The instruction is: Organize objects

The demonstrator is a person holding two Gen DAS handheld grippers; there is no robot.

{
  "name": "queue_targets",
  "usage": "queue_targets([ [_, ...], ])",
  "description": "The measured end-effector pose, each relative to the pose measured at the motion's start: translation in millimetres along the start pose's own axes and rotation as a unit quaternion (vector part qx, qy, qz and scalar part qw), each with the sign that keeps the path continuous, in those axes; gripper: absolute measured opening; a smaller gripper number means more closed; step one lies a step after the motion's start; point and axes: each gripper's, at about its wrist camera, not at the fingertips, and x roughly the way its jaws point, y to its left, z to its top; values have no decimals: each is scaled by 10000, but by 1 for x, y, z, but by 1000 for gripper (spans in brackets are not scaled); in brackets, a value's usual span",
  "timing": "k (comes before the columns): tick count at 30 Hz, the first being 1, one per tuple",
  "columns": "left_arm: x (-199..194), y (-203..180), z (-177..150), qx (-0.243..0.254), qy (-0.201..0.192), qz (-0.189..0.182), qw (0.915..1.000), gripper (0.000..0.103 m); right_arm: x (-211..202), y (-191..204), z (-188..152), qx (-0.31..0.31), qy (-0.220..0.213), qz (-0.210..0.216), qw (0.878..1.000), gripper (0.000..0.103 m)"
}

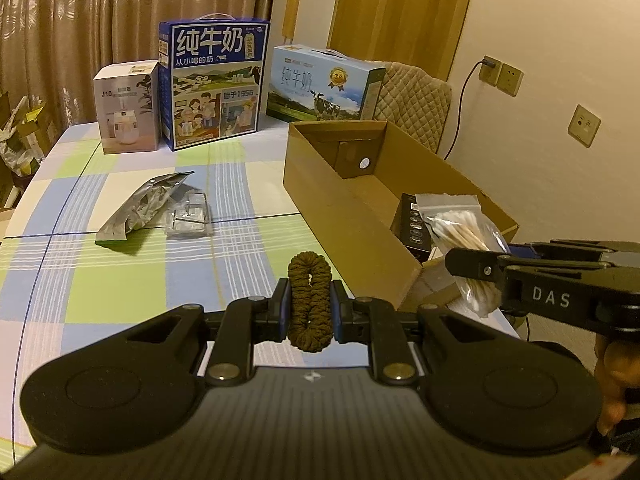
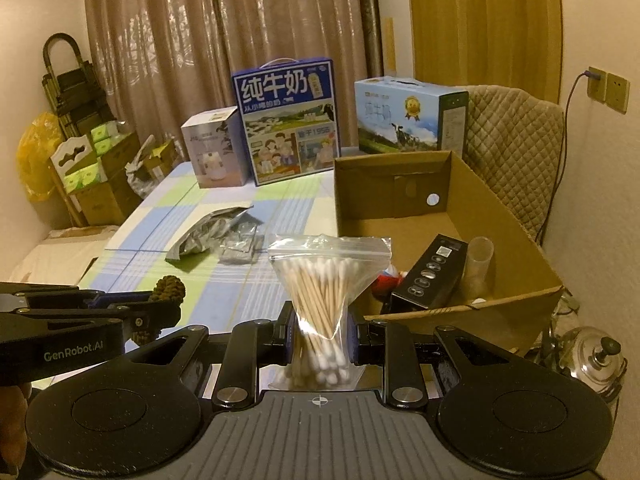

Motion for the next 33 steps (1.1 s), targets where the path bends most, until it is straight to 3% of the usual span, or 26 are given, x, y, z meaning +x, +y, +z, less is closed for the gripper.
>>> queue_targets([
  [20, 26, -40, 22, 107, 73, -393, 9991, 16, -11, -51, 14, 177, -171, -369, 9990, 22],
  [33, 79, -82, 63, 265, 127, -632, 9976, 16, 1, -113, 41, 314, -194, -630, 9973, 22],
])
